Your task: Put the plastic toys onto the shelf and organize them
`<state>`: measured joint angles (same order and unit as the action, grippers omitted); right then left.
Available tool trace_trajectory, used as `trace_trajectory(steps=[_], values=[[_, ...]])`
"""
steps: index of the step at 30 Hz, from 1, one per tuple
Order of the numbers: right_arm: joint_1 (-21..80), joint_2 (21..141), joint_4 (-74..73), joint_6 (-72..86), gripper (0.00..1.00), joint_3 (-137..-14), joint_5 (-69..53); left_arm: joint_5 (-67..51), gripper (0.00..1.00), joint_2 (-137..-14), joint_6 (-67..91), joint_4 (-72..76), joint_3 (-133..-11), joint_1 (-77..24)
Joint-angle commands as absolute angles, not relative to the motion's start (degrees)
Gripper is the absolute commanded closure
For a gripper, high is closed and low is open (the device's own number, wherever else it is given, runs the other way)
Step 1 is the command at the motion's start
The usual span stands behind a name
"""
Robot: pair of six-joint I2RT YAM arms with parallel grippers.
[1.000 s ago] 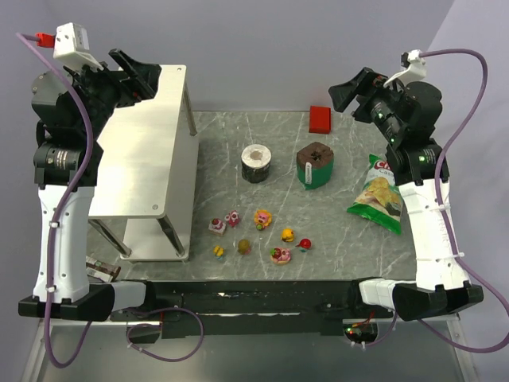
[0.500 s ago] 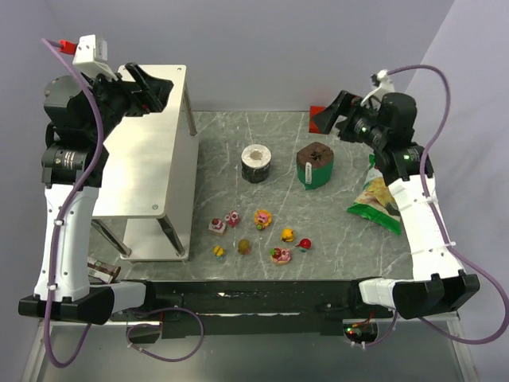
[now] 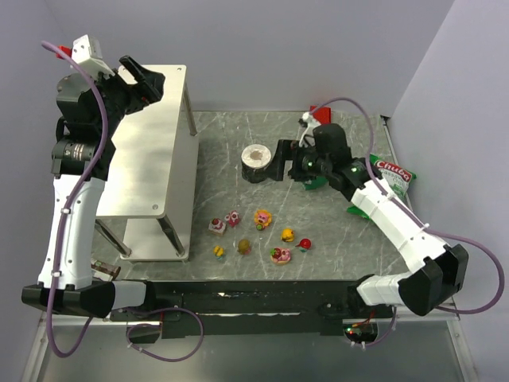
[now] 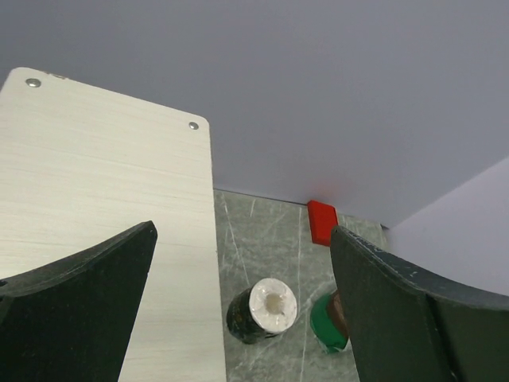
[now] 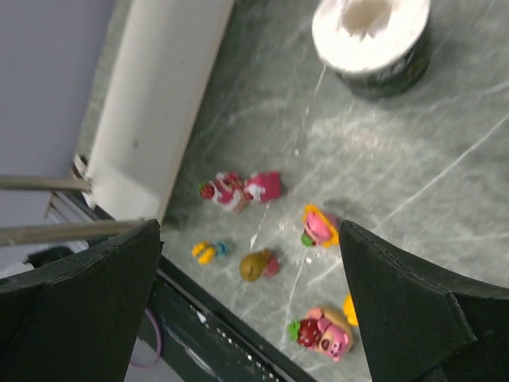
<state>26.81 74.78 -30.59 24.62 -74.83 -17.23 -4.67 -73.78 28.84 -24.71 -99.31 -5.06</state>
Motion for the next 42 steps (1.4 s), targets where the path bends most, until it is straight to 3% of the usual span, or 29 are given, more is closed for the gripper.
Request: trace_trajectory(steps=[1,7,17,22,30,37,42], values=[[30.49,74.97,-27.78,25.4,0.01,-71.73,-14.24,-0.35,0.04,-74.18,31.46,-23.2,-100.63,-5.1],[33.66,75.68,-27.86,28.38,0.05,-68.21,-9.15,-20.63,0.04,-74.8,26.11,-21.98,-101.69,-6.15],[31.03,73.57,-33.83,34.34,0.04,-72.07,-0.09,-24.33,0.03,-78.92,13.28,-27.42,-105.48,-28.2],[19.9,68.04,-35.51,41.83,0.06,-66.81,-0.79,-30.58,0.03,-78.75,9.41,-27.25,-98.97,-35.41],[10.2,62.4,-37.35,42.45,0.06,-62.58,-1.05,-15.33,0.02,-85.95,3.7,-34.0,-96.59,-51.22],[7.3,62.14,-37.97,43.33,0.06,-59.94,-3.6,-5.11,0.07,-96.14,2.2,-39.55,-94.93,-55.72],[5.98,61.79,-38.14,43.42,0.06,-58.28,-4.92,-5.89,0.09,-97.82,2.81,-35.95,-88.51,-56.43]])
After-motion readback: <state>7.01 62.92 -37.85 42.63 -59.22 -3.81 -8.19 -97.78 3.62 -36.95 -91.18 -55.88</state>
